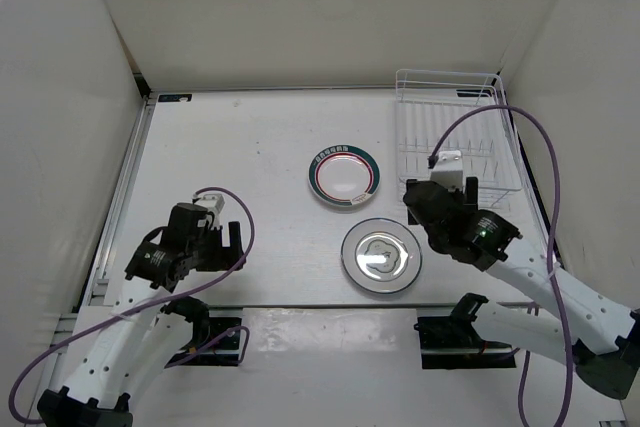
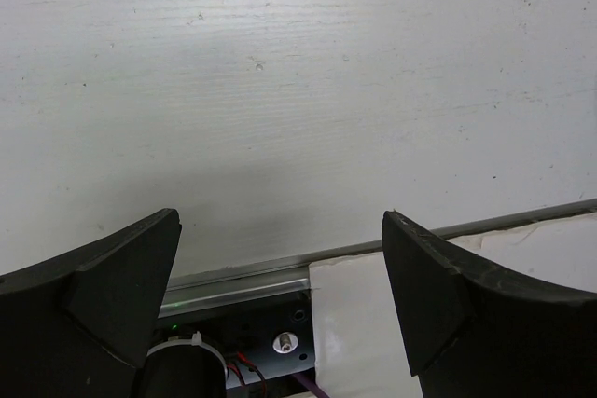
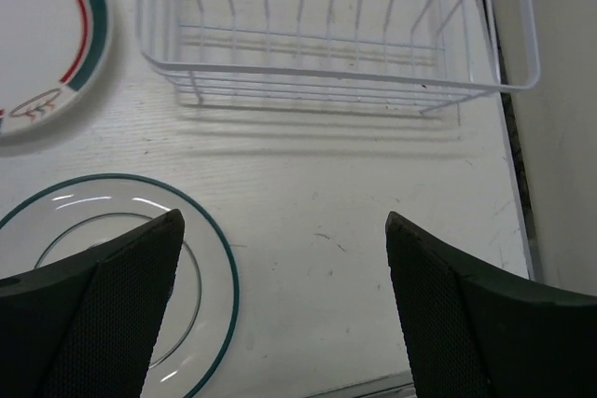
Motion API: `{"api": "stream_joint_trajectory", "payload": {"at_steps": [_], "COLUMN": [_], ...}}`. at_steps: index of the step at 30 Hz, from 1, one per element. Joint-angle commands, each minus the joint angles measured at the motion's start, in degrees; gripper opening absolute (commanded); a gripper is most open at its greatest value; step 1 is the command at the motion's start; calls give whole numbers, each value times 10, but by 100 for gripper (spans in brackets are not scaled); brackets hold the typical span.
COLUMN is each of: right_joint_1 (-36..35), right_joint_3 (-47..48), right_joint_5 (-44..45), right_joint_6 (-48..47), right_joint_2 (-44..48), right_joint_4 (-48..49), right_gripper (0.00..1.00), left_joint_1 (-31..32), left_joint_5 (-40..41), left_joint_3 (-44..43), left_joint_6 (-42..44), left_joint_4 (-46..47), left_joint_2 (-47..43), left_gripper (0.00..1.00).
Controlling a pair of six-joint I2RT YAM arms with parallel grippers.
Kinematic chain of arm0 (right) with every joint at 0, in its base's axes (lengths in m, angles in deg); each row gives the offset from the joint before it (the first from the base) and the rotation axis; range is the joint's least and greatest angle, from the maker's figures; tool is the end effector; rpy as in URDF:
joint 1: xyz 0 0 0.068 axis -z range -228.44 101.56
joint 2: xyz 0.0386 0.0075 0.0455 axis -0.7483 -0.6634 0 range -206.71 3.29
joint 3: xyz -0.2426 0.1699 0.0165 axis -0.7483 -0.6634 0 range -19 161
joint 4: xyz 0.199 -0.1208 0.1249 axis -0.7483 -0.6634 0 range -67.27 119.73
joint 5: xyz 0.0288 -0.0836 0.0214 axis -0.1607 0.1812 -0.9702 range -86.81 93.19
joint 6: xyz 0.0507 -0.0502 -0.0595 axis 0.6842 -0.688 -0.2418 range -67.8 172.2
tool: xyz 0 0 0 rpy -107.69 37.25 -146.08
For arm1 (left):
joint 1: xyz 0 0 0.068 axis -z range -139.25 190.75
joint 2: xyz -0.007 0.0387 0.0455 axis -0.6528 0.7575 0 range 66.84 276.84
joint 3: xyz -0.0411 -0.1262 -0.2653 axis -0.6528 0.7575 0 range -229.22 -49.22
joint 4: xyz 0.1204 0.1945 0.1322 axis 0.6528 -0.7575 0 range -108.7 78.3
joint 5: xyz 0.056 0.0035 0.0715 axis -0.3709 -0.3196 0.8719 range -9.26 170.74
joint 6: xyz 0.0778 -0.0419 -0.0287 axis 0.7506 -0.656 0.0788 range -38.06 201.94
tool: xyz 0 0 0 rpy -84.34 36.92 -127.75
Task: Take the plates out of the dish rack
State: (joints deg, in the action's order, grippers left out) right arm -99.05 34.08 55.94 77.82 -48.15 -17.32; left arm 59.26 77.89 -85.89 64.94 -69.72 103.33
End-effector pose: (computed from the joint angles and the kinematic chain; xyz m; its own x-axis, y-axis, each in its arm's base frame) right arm 0.1618 0.0920 0.3175 -0.4563 -0.1434 -0.8782 0.0933 0.9738 -0.2075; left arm 0.1120 -0.0419 0.2125 -0.8678 -0.0175 -0.4966 0.0924 0.9763 -0.1959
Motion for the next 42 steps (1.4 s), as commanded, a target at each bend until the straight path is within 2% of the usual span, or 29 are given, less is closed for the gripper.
{"api": "stream_joint_trajectory", "payload": {"at_steps": [1, 7, 12, 19, 27, 32, 36, 42], "right_joint_1": [40, 132, 157, 157, 155, 155, 154, 154], "right_joint_3": [-6, -26, -29, -43, -75, -79, -74, -60], "right_joint_5": [50, -33, -96, -183, -192, -248, -258, -219], "right_joint_6": [68, 80, 57, 10, 15, 1, -4, 3], "right_joint_2": [1, 4, 20, 32, 29, 38, 42, 31], "right_joint_4": [-44, -38, -21, -6, 4, 35, 44, 19], "right_gripper": [90, 90, 90, 90, 90, 90, 90, 90], "left_joint_1": [0, 0, 0, 0, 0, 0, 0, 0], "left_joint_5": [-4, -9, -9, -8, 7, 26, 57, 66], "left_joint_3": [3, 10, 22, 41, 40, 35, 34, 43], "left_joint_6": [5, 9, 12, 8, 9, 0, -8, -14], "left_joint_4": [15, 24, 40, 65, 66, 56, 46, 53], "left_joint_2": [-8, -28, -61, -102, -106, -109, -128, -158], "left_gripper": [100, 100, 100, 100, 100, 100, 100, 100]}}
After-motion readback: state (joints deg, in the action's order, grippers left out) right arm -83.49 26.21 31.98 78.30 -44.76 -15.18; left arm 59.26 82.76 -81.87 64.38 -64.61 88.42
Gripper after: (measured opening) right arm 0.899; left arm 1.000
